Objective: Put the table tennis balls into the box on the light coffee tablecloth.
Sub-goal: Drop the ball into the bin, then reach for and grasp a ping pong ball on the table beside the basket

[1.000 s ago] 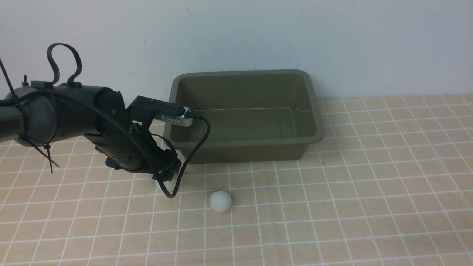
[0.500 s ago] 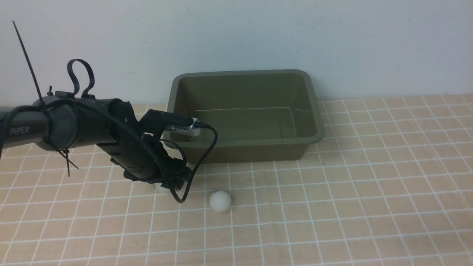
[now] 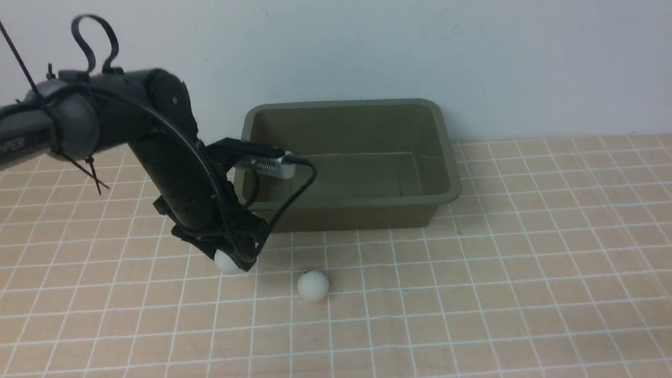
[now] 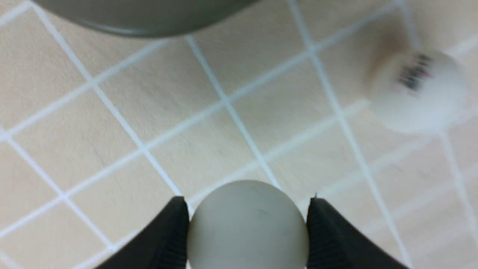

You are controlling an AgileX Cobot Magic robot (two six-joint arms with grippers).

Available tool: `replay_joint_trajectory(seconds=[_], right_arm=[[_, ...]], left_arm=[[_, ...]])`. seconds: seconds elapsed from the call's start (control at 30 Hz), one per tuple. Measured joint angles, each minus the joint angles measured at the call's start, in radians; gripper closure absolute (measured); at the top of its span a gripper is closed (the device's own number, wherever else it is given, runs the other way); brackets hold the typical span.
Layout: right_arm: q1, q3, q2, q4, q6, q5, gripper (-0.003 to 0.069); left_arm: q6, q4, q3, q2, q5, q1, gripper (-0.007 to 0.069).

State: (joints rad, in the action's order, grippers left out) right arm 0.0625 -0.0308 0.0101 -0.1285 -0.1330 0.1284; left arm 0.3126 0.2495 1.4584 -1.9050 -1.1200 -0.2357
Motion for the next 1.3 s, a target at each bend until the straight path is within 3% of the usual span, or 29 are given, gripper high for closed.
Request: replay_joint_trajectory(seconds=[0.17,0.37,0.6,0.8,0.97,1.17,1.3], right_arm=[[0.000,0.000,0.000,0.000,0.000,0.000,0.0677],[0.000,0.000,0.000,0.000,0.000,0.000,0.0677],[0.000,0.000,0.000,0.000,0.000,0.000,0.0677],[0.000,0.000,0.000,0.000,0.000,0.000,0.0677],[0.000,0.000,0.000,0.000,0.000,0.000,0.0677],[0.000,0.000,0.000,0.000,0.000,0.000,0.0677],[0.000,0.000,0.000,0.000,0.000,0.000,0.0677]], left_arm=[[0.010,0.035,0.163,0.000,0.005,0.000,0.0305],[0.124,0.123,0.268,-0.060,0.205,-0.014,0.0305],[0.160,0.142,0.325,-0.203,0.307,-0.044,0.0296],[0.160,0.141,0.371,-0.285,0.320,-0.046,0.0193],[0.156,0.140,0.434,-0.274,0.226,-0.046,0.0176],[0.096,0.135,0.532,-0.217,-0.068,-0.046,0.0176],[0.035,0.101,0.517,-0.174,-0.100,-0.050,0.0176]])
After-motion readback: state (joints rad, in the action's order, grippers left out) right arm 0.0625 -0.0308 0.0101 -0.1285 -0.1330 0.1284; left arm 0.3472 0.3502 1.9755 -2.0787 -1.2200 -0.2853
